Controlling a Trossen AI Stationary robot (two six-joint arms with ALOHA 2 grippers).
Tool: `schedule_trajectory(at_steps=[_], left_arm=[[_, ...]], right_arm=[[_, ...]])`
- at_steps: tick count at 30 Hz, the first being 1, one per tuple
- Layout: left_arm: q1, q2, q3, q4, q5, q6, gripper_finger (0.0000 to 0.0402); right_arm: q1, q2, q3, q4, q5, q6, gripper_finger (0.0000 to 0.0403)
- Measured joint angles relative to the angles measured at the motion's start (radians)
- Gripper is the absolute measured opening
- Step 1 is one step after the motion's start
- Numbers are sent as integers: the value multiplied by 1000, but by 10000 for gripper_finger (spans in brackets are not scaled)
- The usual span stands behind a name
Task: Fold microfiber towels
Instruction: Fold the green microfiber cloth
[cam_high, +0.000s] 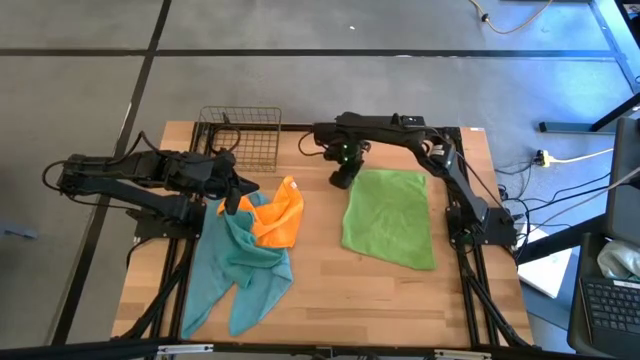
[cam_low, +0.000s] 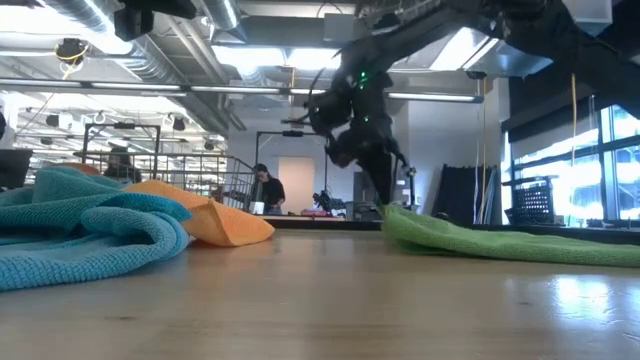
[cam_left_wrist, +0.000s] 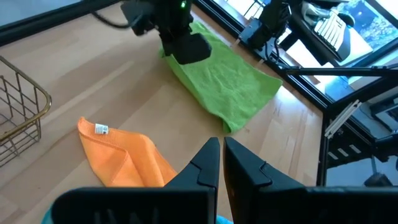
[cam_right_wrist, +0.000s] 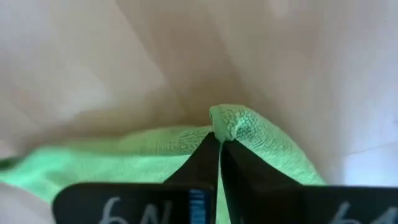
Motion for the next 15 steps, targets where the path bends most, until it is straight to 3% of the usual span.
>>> schedule_trajectory(at_steps=[4, 8, 15], left_arm=[[0, 0, 0, 0, 0, 18, 14], [0, 0, 0, 0, 0, 20, 14], [0, 0, 0, 0, 6, 23, 14]], right_arm=[[-15, -28, 0, 70, 12, 126, 8], [-19, -32, 0, 181, -60, 244, 28], [-21, -27, 0, 319, -68, 295, 109]])
